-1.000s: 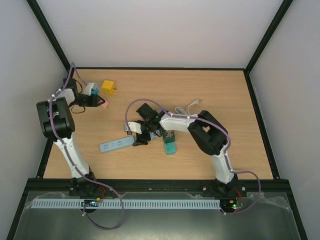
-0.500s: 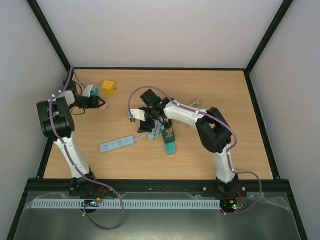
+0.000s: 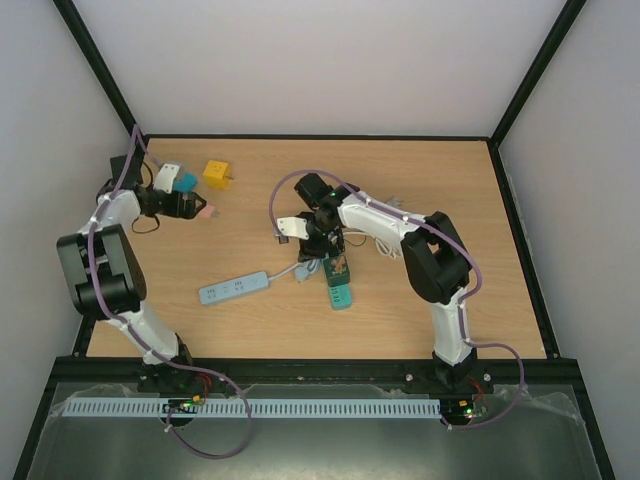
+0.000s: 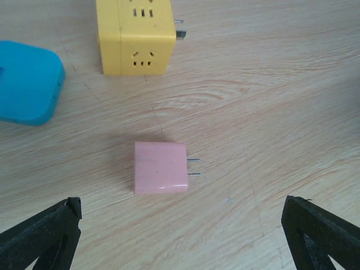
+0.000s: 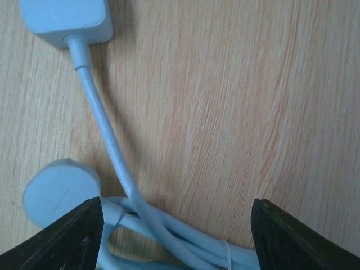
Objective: Pull the plug off the socket
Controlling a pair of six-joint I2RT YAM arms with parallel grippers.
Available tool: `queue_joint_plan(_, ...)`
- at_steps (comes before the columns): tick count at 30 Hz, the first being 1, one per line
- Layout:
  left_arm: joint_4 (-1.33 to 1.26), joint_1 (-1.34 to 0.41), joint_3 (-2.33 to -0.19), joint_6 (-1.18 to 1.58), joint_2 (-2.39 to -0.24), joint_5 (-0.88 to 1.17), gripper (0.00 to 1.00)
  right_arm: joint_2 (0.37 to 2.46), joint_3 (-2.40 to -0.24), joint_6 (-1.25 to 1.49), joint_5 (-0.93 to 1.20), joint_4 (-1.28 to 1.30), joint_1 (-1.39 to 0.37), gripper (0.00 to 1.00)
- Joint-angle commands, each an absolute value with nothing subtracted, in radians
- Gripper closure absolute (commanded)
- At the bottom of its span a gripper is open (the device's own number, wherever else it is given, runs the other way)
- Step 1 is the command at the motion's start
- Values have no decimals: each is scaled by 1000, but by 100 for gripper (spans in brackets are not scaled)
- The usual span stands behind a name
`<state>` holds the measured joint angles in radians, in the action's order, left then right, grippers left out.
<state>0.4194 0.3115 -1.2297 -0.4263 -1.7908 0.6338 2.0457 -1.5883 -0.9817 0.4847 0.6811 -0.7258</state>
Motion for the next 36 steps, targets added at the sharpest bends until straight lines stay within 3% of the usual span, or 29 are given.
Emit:
queue_joint_plan(1,446,285,-1172,-488,-1669,577,1,2041,-1654,-1049,436,811,-727,30)
queue_joint_plan(6,423,217,-1093,-489,-1513,468,1,2103,-1716,-1086,405,887,-727,33)
queue_joint_plan(16,433,167,-1018,-420,-1381,509,1,2203,-1786,-1092,366,919,-728,43)
queue_joint_plan(20,423,166,-991,-403,-1379,516,0,2236,-1785,-1085,319,893,-727,57)
queue_joint_plan(23,402,167,-969,-378,-1372,515,0,2253,-1795,-1061,290,867,-728,77)
queue_joint_plan(26,375,166,-950,-357,-1363,509,1,2246,-1790,-1046,272,800,-727,88)
queue_joint_plan(36,368,168,-938,-349,-1349,480,1,2275,-1829,-1069,205,644,-701,94)
